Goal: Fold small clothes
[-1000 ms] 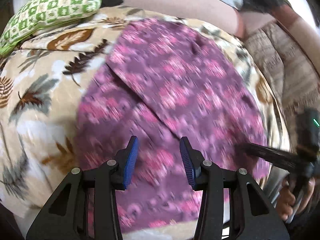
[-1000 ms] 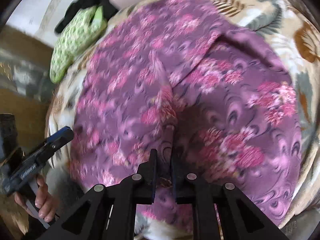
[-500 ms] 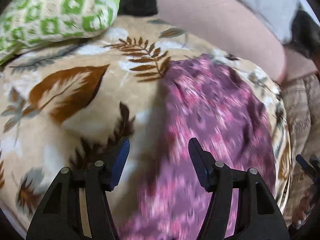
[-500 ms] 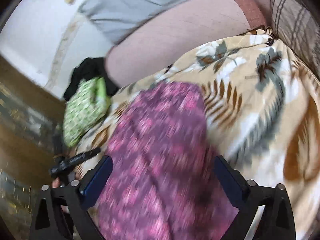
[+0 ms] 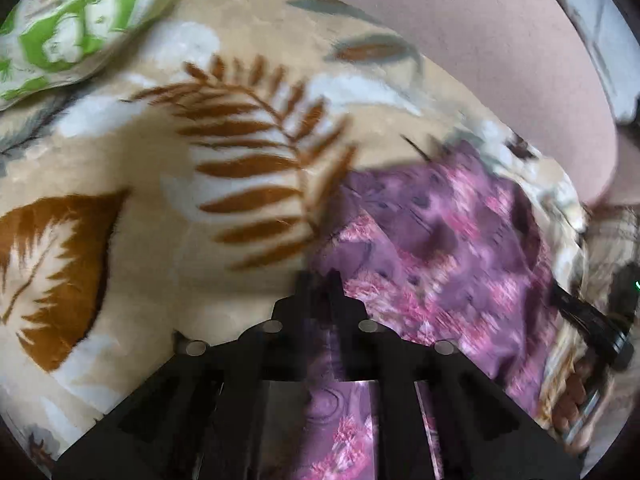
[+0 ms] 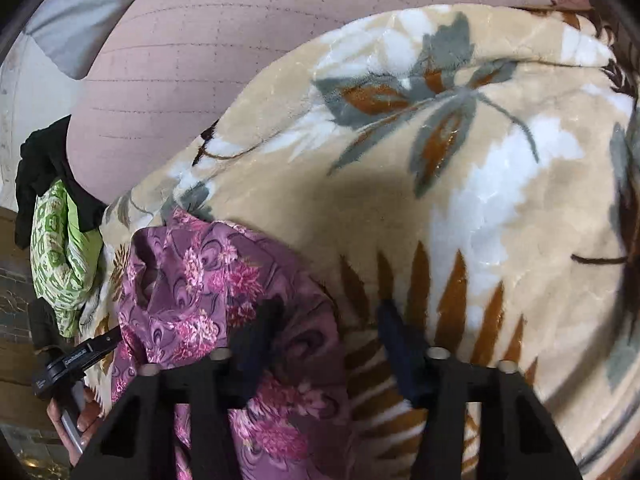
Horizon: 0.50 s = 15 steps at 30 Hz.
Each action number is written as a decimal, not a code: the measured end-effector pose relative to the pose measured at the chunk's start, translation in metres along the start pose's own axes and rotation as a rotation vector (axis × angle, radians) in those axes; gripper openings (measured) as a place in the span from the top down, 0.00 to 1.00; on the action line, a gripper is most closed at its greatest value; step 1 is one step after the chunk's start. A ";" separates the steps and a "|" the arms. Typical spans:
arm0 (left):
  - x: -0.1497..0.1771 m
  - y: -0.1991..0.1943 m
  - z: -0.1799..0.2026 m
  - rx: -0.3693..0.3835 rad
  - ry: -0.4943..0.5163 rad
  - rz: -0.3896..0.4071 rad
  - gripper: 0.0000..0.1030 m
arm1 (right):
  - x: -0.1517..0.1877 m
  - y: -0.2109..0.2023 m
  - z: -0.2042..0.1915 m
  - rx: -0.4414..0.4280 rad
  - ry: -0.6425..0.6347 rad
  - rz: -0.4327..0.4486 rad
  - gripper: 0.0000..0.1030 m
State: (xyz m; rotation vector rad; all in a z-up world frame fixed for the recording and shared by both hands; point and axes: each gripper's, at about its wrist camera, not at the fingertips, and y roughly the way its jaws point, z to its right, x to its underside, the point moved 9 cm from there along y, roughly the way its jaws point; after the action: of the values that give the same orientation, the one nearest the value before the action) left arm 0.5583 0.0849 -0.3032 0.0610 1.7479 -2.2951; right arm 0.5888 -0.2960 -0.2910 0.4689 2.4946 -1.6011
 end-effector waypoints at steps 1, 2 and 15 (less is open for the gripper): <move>-0.002 -0.010 0.002 -0.027 0.037 0.028 0.94 | 0.000 -0.009 -0.002 0.009 -0.023 0.005 0.94; -0.006 -0.024 0.005 -0.049 0.094 0.073 0.95 | -0.004 -0.021 -0.004 0.017 -0.039 0.045 0.94; -0.052 -0.048 -0.030 -0.344 0.096 0.280 0.95 | -0.052 -0.034 -0.013 0.219 -0.158 0.172 0.94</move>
State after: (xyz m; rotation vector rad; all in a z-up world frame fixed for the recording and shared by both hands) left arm 0.5940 0.1348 -0.2564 0.3328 2.0120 -1.8011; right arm 0.6267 -0.3068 -0.2416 0.5437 2.1155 -1.7738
